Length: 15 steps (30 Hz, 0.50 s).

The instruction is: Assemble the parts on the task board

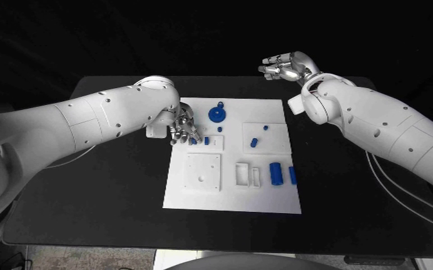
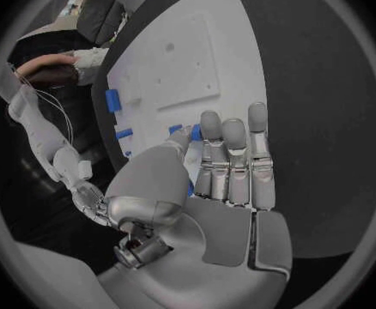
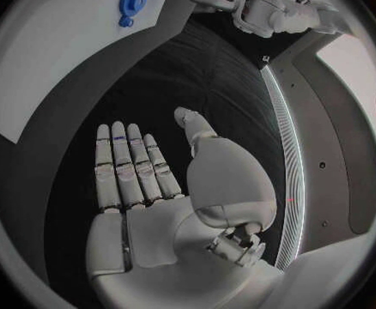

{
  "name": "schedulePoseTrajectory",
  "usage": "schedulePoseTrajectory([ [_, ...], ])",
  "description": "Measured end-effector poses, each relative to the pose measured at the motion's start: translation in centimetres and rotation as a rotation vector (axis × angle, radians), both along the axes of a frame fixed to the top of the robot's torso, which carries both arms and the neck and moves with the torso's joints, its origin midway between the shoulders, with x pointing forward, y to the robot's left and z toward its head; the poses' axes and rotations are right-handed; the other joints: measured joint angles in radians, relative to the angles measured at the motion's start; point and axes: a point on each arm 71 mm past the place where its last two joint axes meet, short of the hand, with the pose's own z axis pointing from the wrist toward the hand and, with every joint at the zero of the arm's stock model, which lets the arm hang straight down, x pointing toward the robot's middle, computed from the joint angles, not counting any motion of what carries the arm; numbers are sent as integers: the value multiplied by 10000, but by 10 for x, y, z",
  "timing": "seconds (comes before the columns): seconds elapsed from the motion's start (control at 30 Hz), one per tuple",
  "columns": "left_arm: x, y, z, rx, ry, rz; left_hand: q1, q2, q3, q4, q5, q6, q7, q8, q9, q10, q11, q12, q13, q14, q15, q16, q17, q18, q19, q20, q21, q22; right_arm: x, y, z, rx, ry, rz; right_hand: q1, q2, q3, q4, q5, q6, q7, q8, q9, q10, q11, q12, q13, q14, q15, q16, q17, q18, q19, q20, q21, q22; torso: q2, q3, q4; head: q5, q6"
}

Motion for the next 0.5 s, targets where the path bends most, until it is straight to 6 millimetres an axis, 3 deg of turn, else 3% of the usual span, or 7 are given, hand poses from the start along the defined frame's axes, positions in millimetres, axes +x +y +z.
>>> schedulePoseTrajectory([
  [0.5,0,0,0,128,-90,-75,-28,-128,-300,140,-54,-16,16,0,-61,-43,28,48,1,-36,36,0,-9,-1,0,0,-98,-2,0,0,0,-4,9,-3,0,0,0,0,0,0,0,0,0,-36,36,0,0,0,0,0,0,1,0,0,0,0,-1,7,2,-5,-18],
])
